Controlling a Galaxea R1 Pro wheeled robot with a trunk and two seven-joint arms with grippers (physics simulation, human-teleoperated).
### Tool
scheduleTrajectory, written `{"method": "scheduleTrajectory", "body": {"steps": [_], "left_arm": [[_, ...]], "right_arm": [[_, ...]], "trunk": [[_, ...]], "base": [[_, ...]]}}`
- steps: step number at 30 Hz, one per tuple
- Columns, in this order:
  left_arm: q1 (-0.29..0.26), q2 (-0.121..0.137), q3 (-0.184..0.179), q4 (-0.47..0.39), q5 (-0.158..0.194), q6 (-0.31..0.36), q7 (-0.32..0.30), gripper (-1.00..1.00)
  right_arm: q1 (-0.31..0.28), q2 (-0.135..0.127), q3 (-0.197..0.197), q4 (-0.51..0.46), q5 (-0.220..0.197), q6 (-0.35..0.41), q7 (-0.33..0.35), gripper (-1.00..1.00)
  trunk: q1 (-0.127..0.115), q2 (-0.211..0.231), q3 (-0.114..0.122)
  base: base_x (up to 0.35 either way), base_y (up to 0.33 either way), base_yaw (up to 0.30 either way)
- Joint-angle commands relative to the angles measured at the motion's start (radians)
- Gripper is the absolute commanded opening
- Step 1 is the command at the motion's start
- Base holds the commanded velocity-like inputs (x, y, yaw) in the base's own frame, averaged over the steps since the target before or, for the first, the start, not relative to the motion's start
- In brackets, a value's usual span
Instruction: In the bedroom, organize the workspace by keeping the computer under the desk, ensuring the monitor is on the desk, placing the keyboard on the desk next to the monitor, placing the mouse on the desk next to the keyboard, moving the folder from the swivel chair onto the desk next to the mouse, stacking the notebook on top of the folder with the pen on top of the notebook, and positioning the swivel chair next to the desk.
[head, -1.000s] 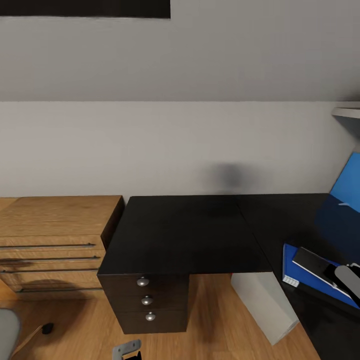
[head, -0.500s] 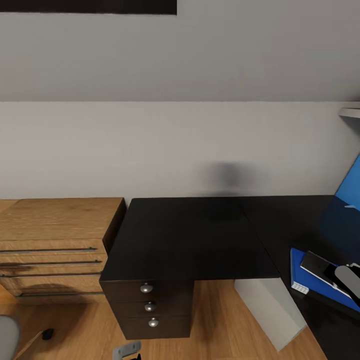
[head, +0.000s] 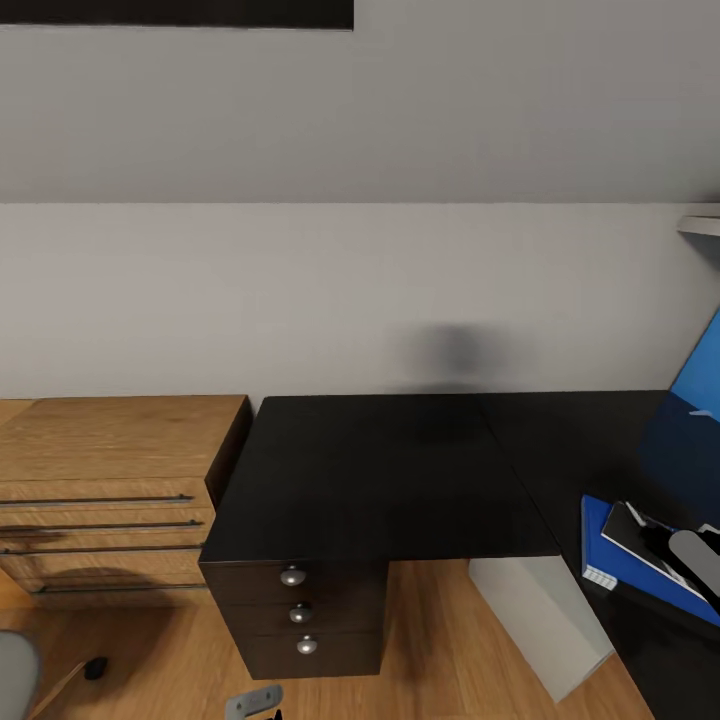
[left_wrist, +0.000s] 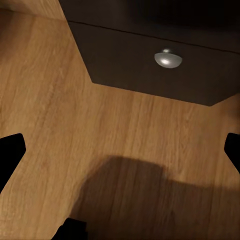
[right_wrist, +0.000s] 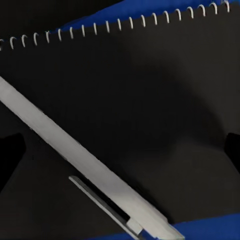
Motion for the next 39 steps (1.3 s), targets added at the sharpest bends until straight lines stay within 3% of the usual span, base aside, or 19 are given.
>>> {"method": "scheduleTrajectory", "body": {"steps": [1,14,21,24,26,28,31,32,33,35,36,38,39], "left_arm": [[0.000,0.001,-0.004,-0.002,0.005,0.004,0.007,1.00],[0.000,0.001,-0.004,0.001,0.006,0.004,0.003,1.00],[0.000,0.001,-0.004,0.019,0.005,0.004,0.003,1.00],[0.000,0.001,-0.004,0.020,0.005,0.004,0.003,1.00],[0.000,0.001,-0.004,0.020,0.005,0.004,0.003,1.00],[0.000,0.001,-0.004,0.021,0.005,0.005,0.003,1.00],[0.000,0.001,-0.003,0.022,0.006,0.005,0.002,1.00],[0.000,0.001,-0.002,0.022,0.006,0.005,0.002,1.00],[0.000,0.001,-0.002,0.022,0.006,0.005,0.002,1.00],[-0.001,0.002,-0.002,0.021,0.006,0.006,0.002,1.00],[-0.002,0.011,0.004,0.023,0.008,0.003,0.002,1.00],[-0.002,0.014,0.005,0.023,0.007,0.003,0.002,1.00],[-0.002,0.014,0.005,0.023,0.006,0.003,0.002,1.00]], "right_arm": [[-0.001,-0.002,0.006,-0.005,-0.004,0.002,-0.005,1.00],[0.008,-0.007,0.008,-0.275,-0.003,0.003,-0.018,1.00],[0.019,-0.004,0.024,-0.355,-0.005,0.008,-0.034,1.00],[0.053,-0.002,0.072,-0.429,-0.006,0.006,-0.036,1.00],[0.075,0.009,0.161,-0.496,-0.005,0.002,-0.038,1.00],[0.082,0.036,0.249,-0.525,0.002,0.001,-0.050,1.00],[0.085,0.097,0.348,-0.588,0.059,0.000,-0.085,1.00],[0.086,0.168,0.381,-0.614,0.138,0.002,-0.139,1.00],[0.086,0.219,0.389,-0.609,0.190,0.004,-0.181,1.00],[0.086,0.276,0.403,-0.577,0.267,0.004,-0.233,1.00],[0.086,0.600,0.498,-0.108,0.664,-0.214,-0.270,1.00],[0.086,0.657,0.500,0.007,0.742,-0.301,-0.265,1.00],[0.087,0.714,0.503,0.279,0.780,-0.488,-0.210,1.00]], "trunk": [[0.000,-0.001,-0.001],[0.000,-0.001,-0.001],[0.000,-0.001,-0.001],[0.000,-0.001,-0.001],[0.000,-0.001,-0.001],[0.000,-0.001,-0.001],[0.000,-0.001,-0.001],[0.000,-0.001,-0.001],[0.000,-0.001,-0.001],[0.000,-0.001,-0.001],[0.000,-0.001,-0.001],[0.000,-0.001,-0.001],[0.000,-0.001,-0.001]], "base": [[0.000,0.000,0.000],[-0.001,0.000,0.000],[-0.229,0.000,0.000],[-0.326,0.000,0.000],[-0.332,0.000,0.000],[-0.334,0.000,0.000],[-0.334,0.036,0.000],[-0.309,0.159,0.000],[-0.286,0.196,0.000],[-0.265,0.223,0.000],[-0.216,0.271,0.000],[-0.215,0.271,0.000],[-0.222,0.265,0.000]]}}
